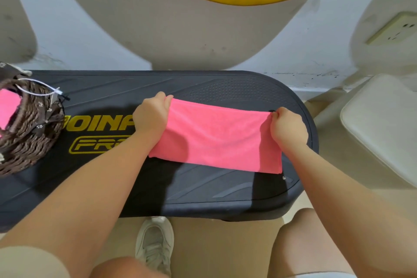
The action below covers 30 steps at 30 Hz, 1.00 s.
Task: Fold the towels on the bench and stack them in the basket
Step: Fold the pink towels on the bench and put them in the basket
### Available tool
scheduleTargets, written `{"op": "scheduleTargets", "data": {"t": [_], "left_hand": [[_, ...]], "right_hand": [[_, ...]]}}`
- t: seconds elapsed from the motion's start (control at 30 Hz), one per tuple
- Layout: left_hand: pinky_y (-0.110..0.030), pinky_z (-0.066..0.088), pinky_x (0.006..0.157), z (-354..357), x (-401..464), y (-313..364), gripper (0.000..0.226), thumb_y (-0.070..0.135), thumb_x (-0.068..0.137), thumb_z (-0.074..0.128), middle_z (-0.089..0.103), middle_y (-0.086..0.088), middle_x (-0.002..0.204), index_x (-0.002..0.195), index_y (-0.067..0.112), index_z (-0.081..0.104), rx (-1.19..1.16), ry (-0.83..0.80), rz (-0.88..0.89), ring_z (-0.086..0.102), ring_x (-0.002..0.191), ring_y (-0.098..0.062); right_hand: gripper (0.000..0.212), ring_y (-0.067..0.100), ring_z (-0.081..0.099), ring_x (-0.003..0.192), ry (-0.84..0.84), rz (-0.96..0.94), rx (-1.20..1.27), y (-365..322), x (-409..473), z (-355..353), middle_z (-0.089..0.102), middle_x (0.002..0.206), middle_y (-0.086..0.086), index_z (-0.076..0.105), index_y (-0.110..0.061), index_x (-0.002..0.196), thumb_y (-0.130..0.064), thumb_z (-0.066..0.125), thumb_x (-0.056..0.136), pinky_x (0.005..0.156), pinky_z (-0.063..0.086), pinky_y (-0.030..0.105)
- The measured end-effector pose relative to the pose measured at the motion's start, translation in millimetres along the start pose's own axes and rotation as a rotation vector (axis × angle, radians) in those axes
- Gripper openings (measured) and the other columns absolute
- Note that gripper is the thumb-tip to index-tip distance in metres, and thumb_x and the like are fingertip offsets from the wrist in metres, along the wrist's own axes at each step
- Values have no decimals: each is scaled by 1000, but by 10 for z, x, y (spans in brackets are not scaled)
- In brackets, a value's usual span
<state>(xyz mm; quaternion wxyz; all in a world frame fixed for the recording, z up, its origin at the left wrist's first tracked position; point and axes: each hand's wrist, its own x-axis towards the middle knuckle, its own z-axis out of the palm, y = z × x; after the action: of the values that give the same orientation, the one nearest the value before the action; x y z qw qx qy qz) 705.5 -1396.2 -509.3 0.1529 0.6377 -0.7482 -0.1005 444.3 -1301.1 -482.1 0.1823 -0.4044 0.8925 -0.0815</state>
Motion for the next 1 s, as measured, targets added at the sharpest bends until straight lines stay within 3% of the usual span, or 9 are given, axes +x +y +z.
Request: {"op": "scheduleTargets", "data": {"t": [0.07,0.13,0.2,0.33,0.4,0.5,0.7,0.9,1.0], "left_hand": [[-34,36,55,-36,5,41,33,31,95,40,58,-19,81,92,0,51,74,62,46,56,71,-35],[-38,42,67,-61,-26,125,34,29,87,42,60,-20,101,101,0,55,106,174,203,57,89,-37],[-39,41,86,-9,-135,250,35,23,83,46,60,-20,118,108,2,57,22,214,433,54,109,-34],[-49,47,92,228,-530,347,48,33,80,39,62,-21,120,107,4,66,108,-128,678,60,111,-38],[-48,26,106,217,-631,227,68,47,81,27,46,-18,140,131,7,50,181,-319,587,45,128,-37],[-36,3,114,107,-630,49,90,66,74,12,12,-13,156,146,13,19,182,-370,437,12,144,-30],[-37,-5,116,84,-636,153,109,81,60,28,-14,-16,155,148,24,-1,185,-470,273,-9,144,-30],[-41,-1,117,-156,-537,470,111,80,67,48,-16,-16,155,147,28,-9,389,-655,234,-11,144,-31],[-43,-3,116,-149,-622,683,108,77,69,49,-13,-12,156,148,28,-6,411,-675,328,-7,144,-31]], "right_hand": [[22,37,53,97,42,-63,-208,-26,-50,-26,56,108,18,51,-5,106,-13,33,96,74,41,37],[39,38,40,124,162,-189,-299,-59,-85,6,42,139,20,44,-6,130,-7,38,91,98,33,45],[48,40,36,132,240,-429,-164,-188,-187,111,39,144,22,45,-2,132,-8,42,84,108,29,48],[70,34,30,140,-103,-842,-80,-447,-534,507,33,150,17,38,-5,140,-31,22,77,115,23,47],[79,23,11,147,-201,-776,-176,-383,-622,615,13,158,5,18,-15,149,-44,3,76,119,8,43],[86,20,-5,147,-159,-622,-285,-155,-565,589,-5,159,-2,-1,-25,150,-59,-10,71,118,-4,40],[69,23,-8,147,-141,-300,-305,292,-481,298,-13,159,0,-8,-22,149,-57,11,94,118,-1,45],[49,37,32,128,-152,-132,-72,153,-552,48,28,145,17,27,-9,139,-20,43,94,98,37,50],[50,40,39,121,-150,15,139,192,-615,27,36,134,18,28,-7,135,-10,46,89,97,39,50]]}}
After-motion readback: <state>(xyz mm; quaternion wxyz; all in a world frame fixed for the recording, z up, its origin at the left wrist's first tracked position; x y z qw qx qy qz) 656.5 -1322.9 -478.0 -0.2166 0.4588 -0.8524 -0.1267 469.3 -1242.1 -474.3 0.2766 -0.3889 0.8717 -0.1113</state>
